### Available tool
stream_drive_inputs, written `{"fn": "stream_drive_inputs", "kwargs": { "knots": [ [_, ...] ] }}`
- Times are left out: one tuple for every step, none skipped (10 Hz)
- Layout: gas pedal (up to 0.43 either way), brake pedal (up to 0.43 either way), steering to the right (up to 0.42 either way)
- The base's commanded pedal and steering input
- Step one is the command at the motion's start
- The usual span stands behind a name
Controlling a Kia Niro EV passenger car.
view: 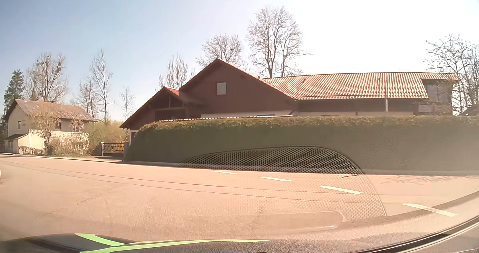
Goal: Follow the waypoints while adhering to traffic rules and regulations
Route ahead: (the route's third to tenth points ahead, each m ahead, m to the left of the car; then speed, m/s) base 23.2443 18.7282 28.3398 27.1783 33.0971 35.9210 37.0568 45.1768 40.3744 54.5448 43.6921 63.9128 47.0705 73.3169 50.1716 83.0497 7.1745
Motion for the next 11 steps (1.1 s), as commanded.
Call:
{"fn": "stream_drive_inputs", "kwargs": {
  "knots": [
    [0.0,0.0,-0.187],
    [0.0,0.0,-0.201],
    [0.0,0.0,-0.217],
    [0.0,0.0,-0.228],
    [0.0,0.0,-0.239],
    [0.0,0.0,-0.245],
    [0.008,0.0,-0.25],
    [0.02,0.0,-0.254],
    [0.02,0.0,-0.256],
    [0.02,0.0,-0.256],
    [0.02,0.0,-0.256]
  ]
}}
